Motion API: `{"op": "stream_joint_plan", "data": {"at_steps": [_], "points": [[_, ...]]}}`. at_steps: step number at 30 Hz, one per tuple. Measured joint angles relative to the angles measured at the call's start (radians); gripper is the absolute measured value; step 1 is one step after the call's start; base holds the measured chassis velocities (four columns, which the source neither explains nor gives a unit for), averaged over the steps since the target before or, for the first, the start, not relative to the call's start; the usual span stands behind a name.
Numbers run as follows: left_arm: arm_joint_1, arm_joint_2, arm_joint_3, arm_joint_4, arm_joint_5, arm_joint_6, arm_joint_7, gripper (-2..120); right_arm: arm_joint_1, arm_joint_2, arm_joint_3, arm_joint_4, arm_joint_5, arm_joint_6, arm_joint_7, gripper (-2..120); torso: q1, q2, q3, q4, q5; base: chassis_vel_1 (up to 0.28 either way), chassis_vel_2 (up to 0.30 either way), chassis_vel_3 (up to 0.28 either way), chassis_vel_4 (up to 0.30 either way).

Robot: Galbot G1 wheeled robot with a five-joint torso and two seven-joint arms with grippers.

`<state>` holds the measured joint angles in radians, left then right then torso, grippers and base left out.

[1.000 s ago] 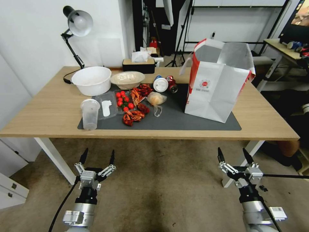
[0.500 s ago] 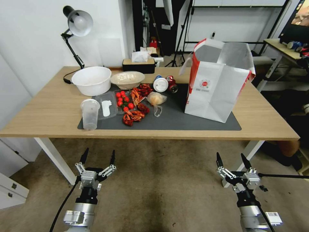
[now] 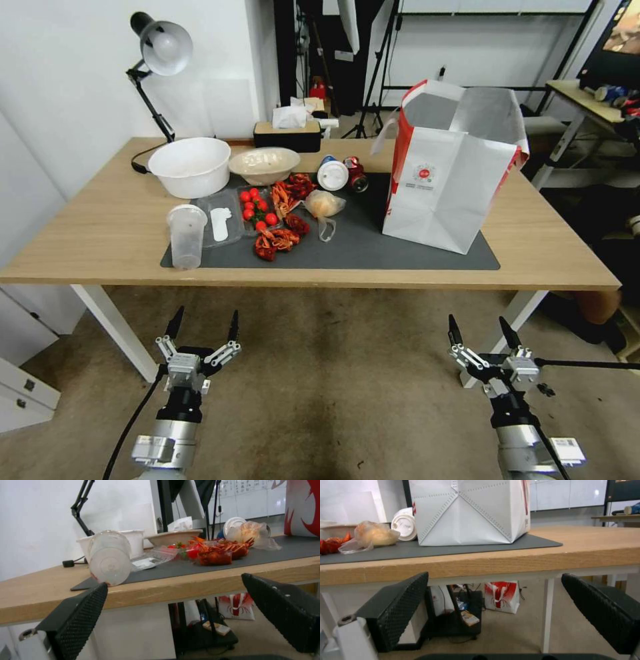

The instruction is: Pick up the food delivery bag from the floor and place it on the table.

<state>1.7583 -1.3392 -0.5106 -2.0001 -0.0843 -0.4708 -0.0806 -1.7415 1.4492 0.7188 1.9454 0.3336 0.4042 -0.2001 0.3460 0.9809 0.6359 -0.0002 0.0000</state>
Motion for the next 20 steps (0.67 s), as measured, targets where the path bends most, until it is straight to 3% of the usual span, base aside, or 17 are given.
{"op": "stream_joint_plan", "data": {"at_steps": [20], "points": [[0.000, 0.000, 0.000, -0.001, 0.000, 0.000, 0.000, 100, 0.000, -0.001, 0.000, 0.002, 0.001, -0.002, 0.001, 100, 0.000, 0.000, 0.000, 0.0000, 0.0000, 0.000, 0.000, 0.000, 0.000]]}}
